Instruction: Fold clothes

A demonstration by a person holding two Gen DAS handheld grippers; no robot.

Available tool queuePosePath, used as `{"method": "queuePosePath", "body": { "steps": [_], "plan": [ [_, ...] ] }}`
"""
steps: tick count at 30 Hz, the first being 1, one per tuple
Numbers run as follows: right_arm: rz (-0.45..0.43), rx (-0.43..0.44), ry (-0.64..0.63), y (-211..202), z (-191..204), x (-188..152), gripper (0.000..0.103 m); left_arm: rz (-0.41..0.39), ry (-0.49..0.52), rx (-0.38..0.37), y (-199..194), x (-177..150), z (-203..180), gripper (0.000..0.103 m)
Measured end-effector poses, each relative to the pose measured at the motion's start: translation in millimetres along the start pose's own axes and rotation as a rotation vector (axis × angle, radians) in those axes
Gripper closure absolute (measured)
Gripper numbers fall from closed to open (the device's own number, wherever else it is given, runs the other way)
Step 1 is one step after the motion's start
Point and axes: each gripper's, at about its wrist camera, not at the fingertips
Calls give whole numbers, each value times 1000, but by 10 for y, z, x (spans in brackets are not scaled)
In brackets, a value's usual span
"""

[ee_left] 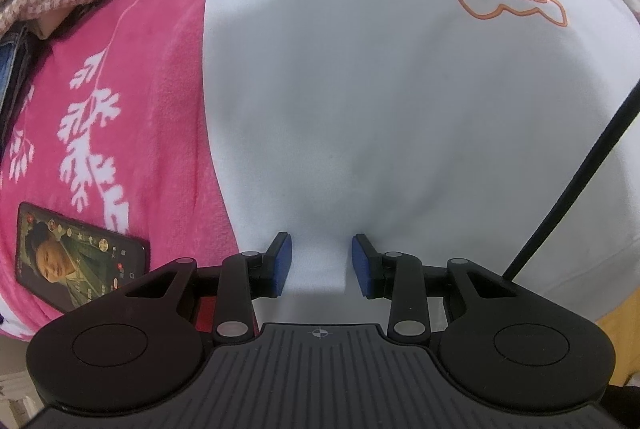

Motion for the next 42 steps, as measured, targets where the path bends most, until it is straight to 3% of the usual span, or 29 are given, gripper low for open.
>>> {"method": "queuePosePath", "body": {
  "steps": [2, 7, 10, 12, 16, 19, 24, 30, 36, 42],
  "plan": [
    [6, -20, -71, 13, 55, -83, 101, -1, 4, 3, 7, 5, -14, 69],
    [-29, -16, -23, -41, -86, -161, 103, -6, 19, 3, 9, 9, -24, 69],
    [4, -57, -62, -67, -34, -186, 91, -10, 26, 2, 11, 3, -28, 69],
    [25, -110, -75, -97, -9, -220, 74, -12, 29, 3, 11, 2, -31, 69],
    [69, -289, -96, -151, 93, -241, 73, -21, 36, 1, -1, 24, -31, 68],
    [4, -285, -99, -298, 328, -135, 73, -23, 41, -4, -47, 20, -12, 69],
    [-78, -234, -200, -245, 946, 187, 73, -53, 24, -24, -195, 92, 93, 69],
    [-137, -196, -285, -87, 1490, 594, 74, -125, -7, -44, -187, 453, 336, 69],
    [-210, -151, -337, 263, 1994, 1332, 74, -197, -11, -65, 115, 1035, 494, 70],
    [-296, -51, -368, 978, 2548, 2231, 78, -255, -11, -88, 366, 1466, 515, 70]
  ]
}}
Point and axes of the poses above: each gripper's, at about its wrist camera, not at the fingertips, and y roughly the way its jaws point, z to its left, x to its top, and after that the axes turned 6 degrees about x, right-handed
